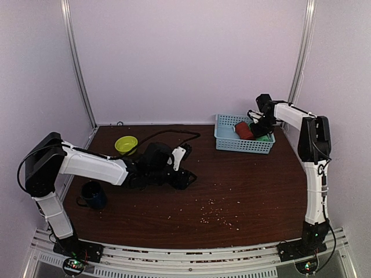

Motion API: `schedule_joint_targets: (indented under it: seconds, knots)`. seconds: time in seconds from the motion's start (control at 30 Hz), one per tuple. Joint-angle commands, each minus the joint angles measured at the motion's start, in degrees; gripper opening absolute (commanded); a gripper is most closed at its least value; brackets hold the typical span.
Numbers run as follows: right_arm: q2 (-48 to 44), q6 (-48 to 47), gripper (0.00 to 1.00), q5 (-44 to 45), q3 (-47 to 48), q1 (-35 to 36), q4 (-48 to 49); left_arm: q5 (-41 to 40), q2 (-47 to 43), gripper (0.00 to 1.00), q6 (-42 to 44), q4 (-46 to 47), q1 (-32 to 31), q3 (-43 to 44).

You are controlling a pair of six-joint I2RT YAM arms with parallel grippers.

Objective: Roll the towels
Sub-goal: Adjust the towel in the storage box.

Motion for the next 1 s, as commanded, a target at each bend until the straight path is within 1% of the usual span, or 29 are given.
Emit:
schedule_joint_targets:
  seconds: [0.0, 0.1, 0.3, 0.4, 0.47, 0.57, 0.7, 0.8, 0.83, 0.9, 0.97]
  knots:
    - [1.4, -0.3, 0.00, -2.4, -0.2, 1.6, -1.2, 0.6, 0.0, 0.57, -0.6, 2.0, -0.4, 0.0]
    - [1.0, -0.2, 0.00, -4.3, -0.2, 1.8, -1.5, 0.7, 0.1, 0.57, -0.7, 2.2, -0.4, -0.1]
    - [1.0, -0.2, 0.00, -2.2, 0.0, 1.7, -3.0, 0.6, 0.7, 0.57, -0.4, 2.2, -0.4, 0.1]
    - [-1.2, 0.8, 0.00, -0.2, 1.4, 1.1, -4.3, 0.4, 0.3, 0.57, -0.3, 1.7, -0.4, -0.1]
    - [-3.7, 1.6, 0.00, 2.3, 1.5, 0.8, -3.3, 0.1, 0.0, 0.57, -0.2, 1.1, -0.4, -0.2]
    - [-5.4, 2.0, 0.04, 5.6, 2.8, 0.9, -2.2, -0.4, -0.7, 0.57, 0.2, -0.2, -0.4, -0.1]
    - [-2.6, 2.2, 0.05, 0.9, 8.8, 1.4, -2.7, -0.8, -0.7, 0.57, 0.7, -2.0, -0.4, 1.1]
    - [0.3, 2.4, 0.05, -1.6, 13.2, 3.4, -2.0, -0.6, 0.0, 0.57, 0.4, -3.5, -0.4, 2.4]
    - [1.0, 2.8, 0.07, -1.5, 13.7, 4.2, -0.8, -0.5, 0.1, 0.57, 0.2, -3.6, -0.4, 2.4]
    - [2.2, 5.2, 0.15, -0.7, 13.6, 5.4, 3.3, -0.6, 0.2, 0.57, -0.4, -3.7, -0.5, 2.4]
    - [3.9, 7.8, 0.16, -0.7, 14.0, 6.3, 6.9, -0.9, 0.1, 0.57, -0.9, -3.8, -0.6, 2.4]
